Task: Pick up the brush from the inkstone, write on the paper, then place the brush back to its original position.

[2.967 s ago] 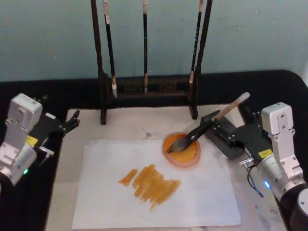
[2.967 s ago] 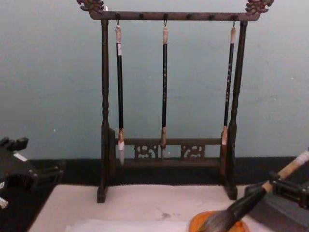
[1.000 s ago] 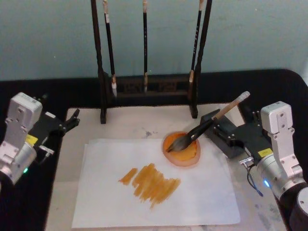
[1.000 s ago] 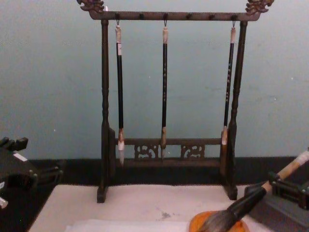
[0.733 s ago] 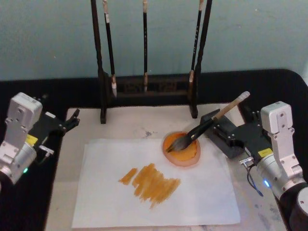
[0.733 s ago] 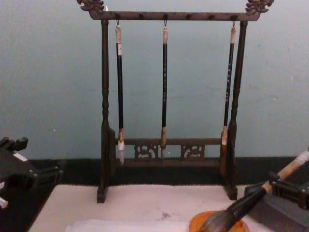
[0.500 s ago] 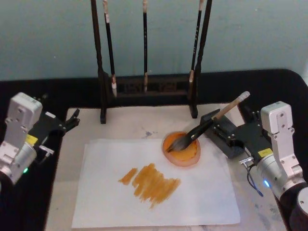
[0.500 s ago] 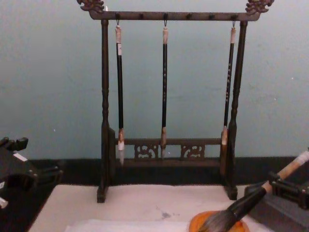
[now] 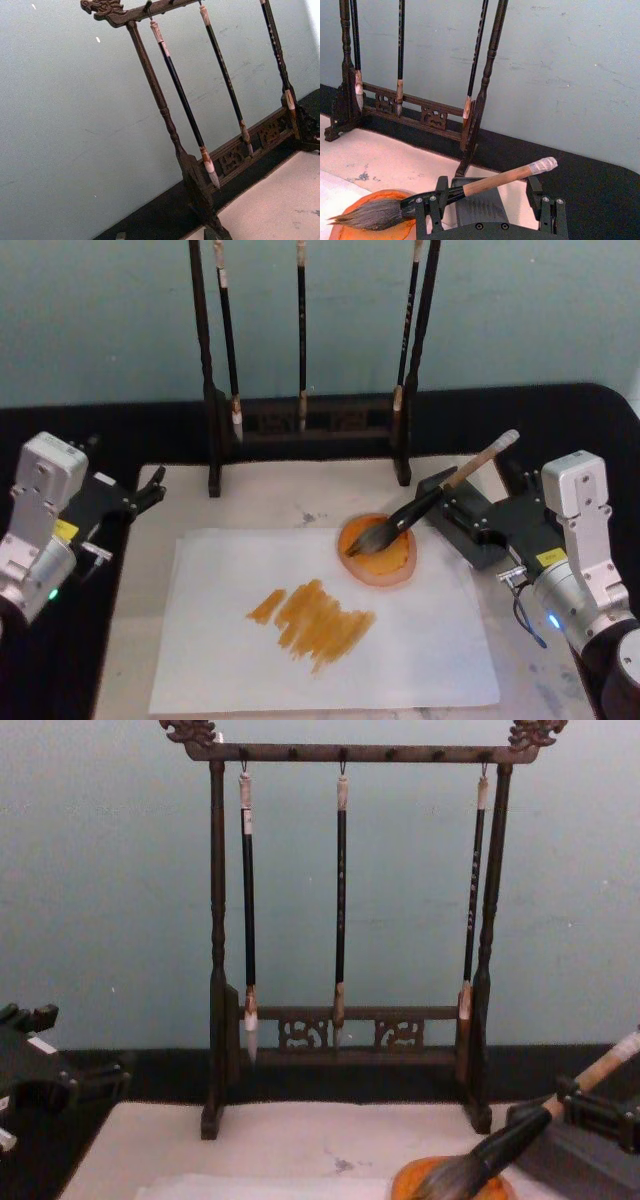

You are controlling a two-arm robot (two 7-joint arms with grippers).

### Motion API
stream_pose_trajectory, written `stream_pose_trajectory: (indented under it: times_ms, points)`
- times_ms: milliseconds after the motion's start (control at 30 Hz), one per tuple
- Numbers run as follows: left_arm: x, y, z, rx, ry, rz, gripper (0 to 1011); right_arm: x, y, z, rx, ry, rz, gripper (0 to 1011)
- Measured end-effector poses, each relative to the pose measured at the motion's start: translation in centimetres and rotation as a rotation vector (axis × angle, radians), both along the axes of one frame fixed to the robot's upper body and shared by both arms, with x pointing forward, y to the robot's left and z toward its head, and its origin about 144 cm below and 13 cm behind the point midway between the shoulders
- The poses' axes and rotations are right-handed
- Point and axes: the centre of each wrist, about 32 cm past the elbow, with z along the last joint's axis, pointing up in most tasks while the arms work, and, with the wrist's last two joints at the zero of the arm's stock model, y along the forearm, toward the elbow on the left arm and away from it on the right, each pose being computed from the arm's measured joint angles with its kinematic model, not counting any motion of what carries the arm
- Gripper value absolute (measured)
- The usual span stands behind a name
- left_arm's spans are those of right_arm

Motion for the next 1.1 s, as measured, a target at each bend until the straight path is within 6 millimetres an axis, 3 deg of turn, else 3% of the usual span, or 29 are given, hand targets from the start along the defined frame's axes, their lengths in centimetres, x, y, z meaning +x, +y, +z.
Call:
stream_pose_trajectory:
  times_ms: [1100]
  points:
    - [0.00, 0.00, 0.00, 0.000, 0.000, 0.000, 1010, 0.00, 0.00, 0.00, 0.000, 0.000, 0.000, 1000]
